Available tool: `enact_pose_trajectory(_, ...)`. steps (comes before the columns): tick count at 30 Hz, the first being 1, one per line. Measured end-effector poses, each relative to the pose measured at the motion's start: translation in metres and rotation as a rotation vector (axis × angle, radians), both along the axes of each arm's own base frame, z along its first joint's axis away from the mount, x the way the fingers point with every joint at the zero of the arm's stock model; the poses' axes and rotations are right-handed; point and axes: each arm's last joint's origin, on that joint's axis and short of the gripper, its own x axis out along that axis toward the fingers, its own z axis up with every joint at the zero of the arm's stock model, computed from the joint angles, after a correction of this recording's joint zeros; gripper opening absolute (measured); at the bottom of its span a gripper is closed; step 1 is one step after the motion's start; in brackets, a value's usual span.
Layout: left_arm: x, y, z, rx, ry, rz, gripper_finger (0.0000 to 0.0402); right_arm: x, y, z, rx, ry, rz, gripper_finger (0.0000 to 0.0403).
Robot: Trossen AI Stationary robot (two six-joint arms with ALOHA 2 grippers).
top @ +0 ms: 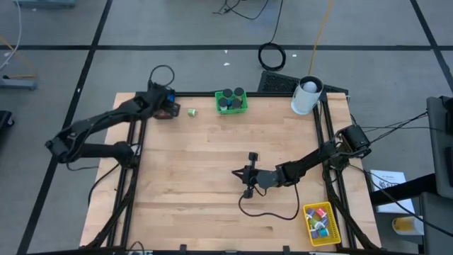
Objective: Pick & Place Office items
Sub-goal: Put the blue digital clock into the black basket, then put the green charger adapter into the yellow basket
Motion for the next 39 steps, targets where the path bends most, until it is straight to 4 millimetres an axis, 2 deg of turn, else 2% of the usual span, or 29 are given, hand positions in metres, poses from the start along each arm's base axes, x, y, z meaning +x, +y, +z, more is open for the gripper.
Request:
enact_pose_trajectory(10,-0.006,0.035,-0.038,-0.133,0.093,0.083,0.0156,0.0,0.0,0.0,-0.002,0.001,0.001,0.0001)
enact_pose_trajectory(13,-0.009,0.04,-0.043,-0.163,0.093,0.092,0.0157,0.0,0.0,0.0,-0.002,0.0,0.001,0.0001)
enact_pose_trajectory(16,-0.009,0.042,-0.045,-0.171,0.086,0.085,0.0179,0.0,0.0,0.0,-0.003,0.001,0.002,0.0001)
enact_pose_trajectory(21,-0.009,0.041,-0.045,-0.176,0.09,0.083,0.0207,0.0,0.0,0.0,-0.003,0.001,0.002,0.0001)
enact_pose_trajectory(26,-0.008,0.04,-0.045,-0.176,0.104,0.065,0.0211,0.0,0.0,0.0,-0.003,0.001,0.002,0.0001)
enact_pose_trajectory(31,-0.007,0.035,-0.035,-0.131,0.109,0.011,0.021,0.0,0.0,0.0,0.002,-0.005,0.001,0.0001)
enact_pose_trajectory(35,-0.003,0.024,-0.021,-0.077,0.09,-0.049,0.0184,0.001,-0.001,0.002,0.007,-0.018,-0.002,0.0002)
enact_pose_trajectory(39,0.004,0.01,-0.008,-0.027,0.062,-0.128,0.0136,0.001,-0.002,0.002,0.008,-0.023,-0.005,0.0001)
